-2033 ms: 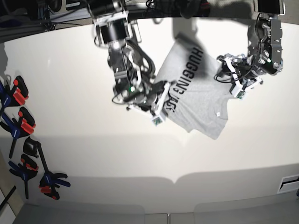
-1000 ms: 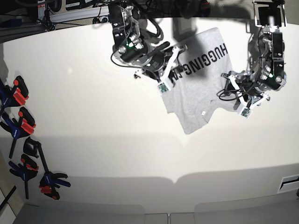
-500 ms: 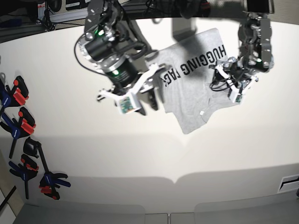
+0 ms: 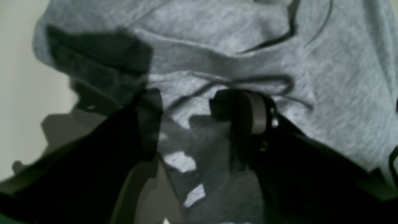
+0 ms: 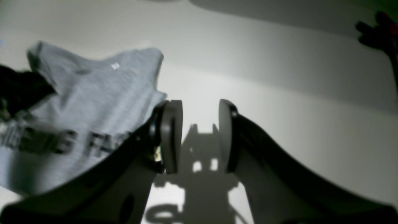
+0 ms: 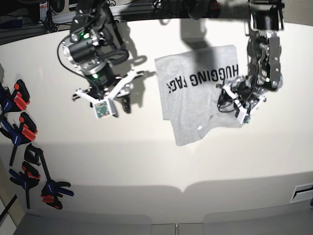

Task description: Fold the T-shirt properly

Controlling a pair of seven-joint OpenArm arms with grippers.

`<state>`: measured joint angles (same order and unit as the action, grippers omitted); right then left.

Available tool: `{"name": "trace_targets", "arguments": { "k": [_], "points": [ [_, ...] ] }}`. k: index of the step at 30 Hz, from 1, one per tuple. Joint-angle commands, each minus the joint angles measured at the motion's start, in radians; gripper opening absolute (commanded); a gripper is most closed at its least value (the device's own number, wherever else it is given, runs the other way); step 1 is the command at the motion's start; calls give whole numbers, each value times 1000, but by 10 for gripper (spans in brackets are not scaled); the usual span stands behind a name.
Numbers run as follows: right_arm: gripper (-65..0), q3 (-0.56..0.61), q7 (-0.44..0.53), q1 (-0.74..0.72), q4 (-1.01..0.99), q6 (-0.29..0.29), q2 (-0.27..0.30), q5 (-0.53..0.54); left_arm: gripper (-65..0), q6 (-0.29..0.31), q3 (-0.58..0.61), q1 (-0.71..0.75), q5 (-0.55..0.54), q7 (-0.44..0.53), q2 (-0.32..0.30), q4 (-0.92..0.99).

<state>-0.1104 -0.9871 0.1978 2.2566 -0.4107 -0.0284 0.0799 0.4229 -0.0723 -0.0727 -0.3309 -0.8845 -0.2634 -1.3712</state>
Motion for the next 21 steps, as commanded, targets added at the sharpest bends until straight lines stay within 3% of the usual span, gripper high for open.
{"name": "trace_targets", "arguments": {
  "k": [1, 4, 8, 13, 18, 21],
  "points": [
    [-469, -13, 27, -12, 19, 0, 13, 14, -305, -4, 10, -19, 16, -20, -3, 15],
    [-469, -61, 0, -11, 19, 0, 40, 88, -305, -6, 15, -47, 15, -21, -3, 29],
    [-469, -140, -37, 41, 19, -2, 88, 191, -308, -14, 13, -39, 13, -19, -6, -98],
    [-469, -247, -114, 146, 19, -64, 163, 320, -332, -157, 13, 4, 13, 14, -55, -371],
    [-469, -378, -179, 205, 19, -99, 192, 454, -332, -246, 13, 55, 12, 16, -143, -560],
    [-469, -454, -300, 248, 19, -100, 200, 607, -332, -282, 13, 119, 1, -65, -207, -614]
  ]
}}
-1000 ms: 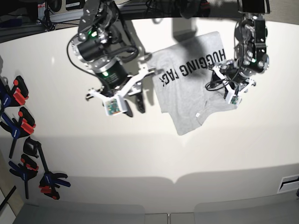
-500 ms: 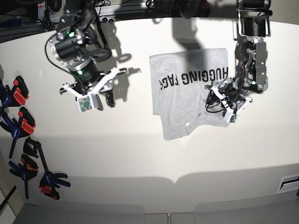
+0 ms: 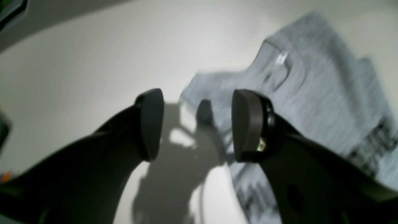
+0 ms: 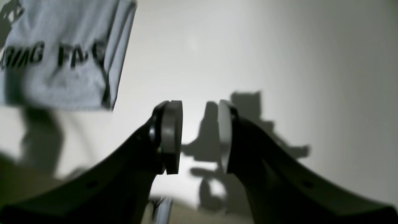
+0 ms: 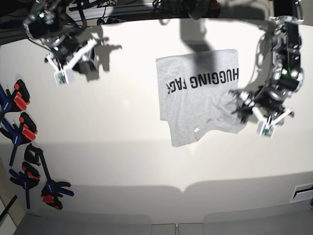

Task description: Fold the T-shirt properly

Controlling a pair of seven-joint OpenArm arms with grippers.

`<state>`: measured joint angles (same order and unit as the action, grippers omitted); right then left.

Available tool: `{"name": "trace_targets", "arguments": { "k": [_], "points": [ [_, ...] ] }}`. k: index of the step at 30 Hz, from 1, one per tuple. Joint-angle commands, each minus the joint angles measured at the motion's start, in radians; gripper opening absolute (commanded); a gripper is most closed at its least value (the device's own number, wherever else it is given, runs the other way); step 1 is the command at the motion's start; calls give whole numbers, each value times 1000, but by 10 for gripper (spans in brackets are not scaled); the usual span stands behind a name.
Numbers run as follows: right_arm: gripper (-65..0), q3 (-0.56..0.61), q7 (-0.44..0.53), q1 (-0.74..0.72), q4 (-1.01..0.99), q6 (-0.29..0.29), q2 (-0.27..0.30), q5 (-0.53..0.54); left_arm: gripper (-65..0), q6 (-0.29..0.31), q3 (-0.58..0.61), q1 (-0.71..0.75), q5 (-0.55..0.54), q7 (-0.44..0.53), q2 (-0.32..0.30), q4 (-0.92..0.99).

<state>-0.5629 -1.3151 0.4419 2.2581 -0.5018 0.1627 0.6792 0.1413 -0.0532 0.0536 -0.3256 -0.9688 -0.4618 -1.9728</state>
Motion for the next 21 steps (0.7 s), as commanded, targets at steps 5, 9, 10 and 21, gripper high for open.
{"name": "trace_targets", "arguments": {
  "k": [5, 9, 10, 21],
  "points": [
    [-469, -139, -62, 214, 18, -68, 71, 191, -332, -1, -8, 186, -81, -49, -125, -75],
    [-469, -243, -62, 360, 18, -78, 72, 200, -332, -1, -87, 330, -103, -48, -156, -132],
    [-469, -263, -63, 393, 18, -90, 72, 200, -332, -1, -124, 367, -103, -48, -152, -149],
    [-469, -304, -46, 659, 17, -196, 21, 195, -332, 79, -441, 967, -80, 30, -134, -220]
  ]
}}
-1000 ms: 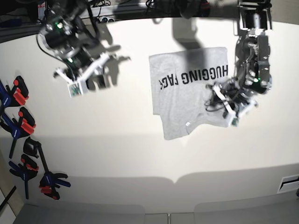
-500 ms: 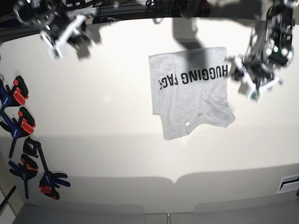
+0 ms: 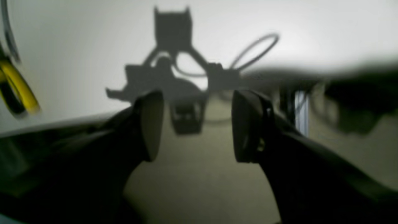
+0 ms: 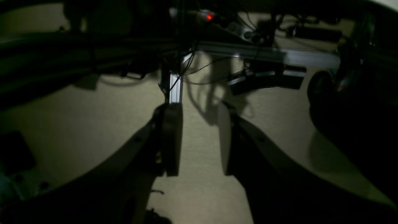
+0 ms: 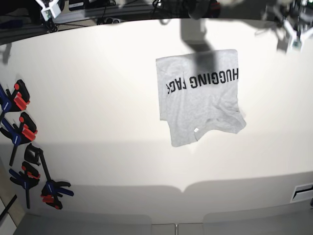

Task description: Fold the T-shirt properly

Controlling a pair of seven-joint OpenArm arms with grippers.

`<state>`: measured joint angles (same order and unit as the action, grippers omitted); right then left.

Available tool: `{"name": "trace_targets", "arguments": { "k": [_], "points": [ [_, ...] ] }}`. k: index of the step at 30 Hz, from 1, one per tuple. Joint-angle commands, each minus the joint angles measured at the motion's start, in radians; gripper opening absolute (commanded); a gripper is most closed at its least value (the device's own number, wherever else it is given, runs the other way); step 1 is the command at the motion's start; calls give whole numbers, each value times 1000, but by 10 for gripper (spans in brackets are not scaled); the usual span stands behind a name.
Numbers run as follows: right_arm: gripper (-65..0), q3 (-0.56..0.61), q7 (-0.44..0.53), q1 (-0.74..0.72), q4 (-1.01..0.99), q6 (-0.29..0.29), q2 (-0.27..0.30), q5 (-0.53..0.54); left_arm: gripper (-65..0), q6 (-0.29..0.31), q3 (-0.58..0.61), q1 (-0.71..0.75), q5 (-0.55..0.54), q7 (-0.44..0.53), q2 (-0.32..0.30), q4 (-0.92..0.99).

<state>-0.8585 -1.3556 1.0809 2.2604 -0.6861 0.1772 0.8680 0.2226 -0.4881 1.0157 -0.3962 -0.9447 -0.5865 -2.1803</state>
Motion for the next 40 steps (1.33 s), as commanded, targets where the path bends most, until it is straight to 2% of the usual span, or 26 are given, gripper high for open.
{"name": "trace_targets", "arguments": {
  "k": [1, 5, 7, 9, 11, 14, 15, 17, 20, 21, 22, 25, 27, 29, 32, 34, 40],
  "points": [
    [-469, -1, -4, 47, 15, -12, 10, 6, -332, 15, -5, 58, 12, 13, -9, -11],
    [-469, 53, 5, 132, -19, -12, 39, -5, -332, 19, 30, 229, 39, 60, -9, 14],
    [-469, 94, 30, 138, -64, -12, 55, -5, -332, 49, 77, 259, 40, 92, -9, 72],
    [-469, 156, 112, 135, -132, -12, 75, -41, -332, 91, 148, 241, 53, 174, -9, 171],
    [-469, 246, 231, 129, -228, -12, 117, -94, -332, 100, 235, 167, 105, 230, -7, 293],
    [-469, 414, 432, 129, -401, -12, 224, -141, -332, 100, 363, 2, 143, 232, 25, 526],
    [-469, 471, 523, 126, -461, -12, 261, -165, -332, 100, 399, -58, 146, 242, 43, 618],
    [-469, 578, 754, 95, -586, -12, 312, -237, -332, 103, 464, -186, 181, 332, 88, 830],
    [-469, 723, 1100, -12, -798, -12, 318, -375, -332, 104, 550, -404, 291, 496, 172, 1198],
    [-469, 772, 1187, -64, -879, -12, 317, -429, -332, 104, 574, -474, 305, 535, 202, 1322],
    [-469, 819, 1228, -123, -962, -5, 313, -471, -332, 104, 595, -541, 319, 563, 232, 1439],
    [-469, 933, 1260, -314, -1231, 71, 263, -570, -332, 103, 637, -707, 376, 681, 309, 1733],
    [-469, 997, 1273, -443, -1417, 108, 221, -585, -332, 88, 646, -788, 438, 737, 346, 1850],
    [-469, 1052, 1307, -555, -1592, 123, 185, -587, -332, 45, 646, -835, 441, 705, 380, 1896],
    [-469, 1125, 1400, -679, -1788, 126, 153, -682, -332, 8, 646, -861, 441, 658, 415, 1896],
    [-469, 1167, 1437, -722, -1847, 126, 144, -737, -332, 9, 646, -861, 441, 658, 426, 1891],
    [-469, 1238, 1435, -742, -1850, 125, 153, -742, -332, 9, 646, -855, 441, 679, 434, 1890]
  ]
}}
